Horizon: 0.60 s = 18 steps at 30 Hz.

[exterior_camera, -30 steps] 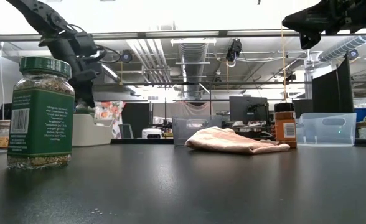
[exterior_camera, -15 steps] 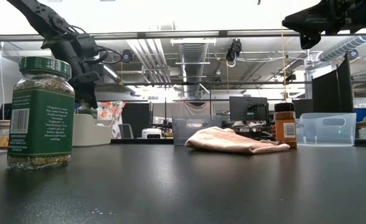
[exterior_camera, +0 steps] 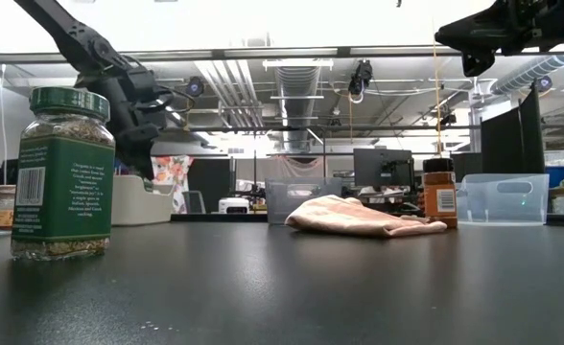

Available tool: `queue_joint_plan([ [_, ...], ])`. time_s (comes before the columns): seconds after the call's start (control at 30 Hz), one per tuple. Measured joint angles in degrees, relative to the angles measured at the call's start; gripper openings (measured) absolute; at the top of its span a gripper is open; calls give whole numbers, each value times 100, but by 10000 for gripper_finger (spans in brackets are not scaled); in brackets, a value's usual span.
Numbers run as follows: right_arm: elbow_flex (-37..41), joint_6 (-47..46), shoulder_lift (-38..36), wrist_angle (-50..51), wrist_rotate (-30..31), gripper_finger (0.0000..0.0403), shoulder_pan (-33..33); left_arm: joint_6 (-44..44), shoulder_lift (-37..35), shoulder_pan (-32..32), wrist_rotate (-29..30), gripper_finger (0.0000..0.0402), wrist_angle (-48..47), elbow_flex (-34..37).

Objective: Sort spices by type
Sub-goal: Put the top green seasoning bottle into the white bin

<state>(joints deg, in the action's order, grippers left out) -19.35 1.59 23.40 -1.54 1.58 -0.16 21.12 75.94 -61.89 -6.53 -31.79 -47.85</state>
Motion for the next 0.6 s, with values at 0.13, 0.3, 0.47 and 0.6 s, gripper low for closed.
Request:
queue_joint_plan([
  [0.13, 0, 8, 0, 0, 0, 38, 0, -70, 48, 0, 0, 195, 45, -11],
  [0.3, 0, 11, 0, 0, 2, 38, 0, -127, -17, 0, 15, 217, -17, 6],
  [0.47, 0, 7, 0, 0, 2, 38, 2, -170, -88, 2, 133, 230, -9, 6],
  [0.6, 0, -5, 0, 0, 2, 38, 1, -174, -101, 0, 414, 232, -2, 6],
])
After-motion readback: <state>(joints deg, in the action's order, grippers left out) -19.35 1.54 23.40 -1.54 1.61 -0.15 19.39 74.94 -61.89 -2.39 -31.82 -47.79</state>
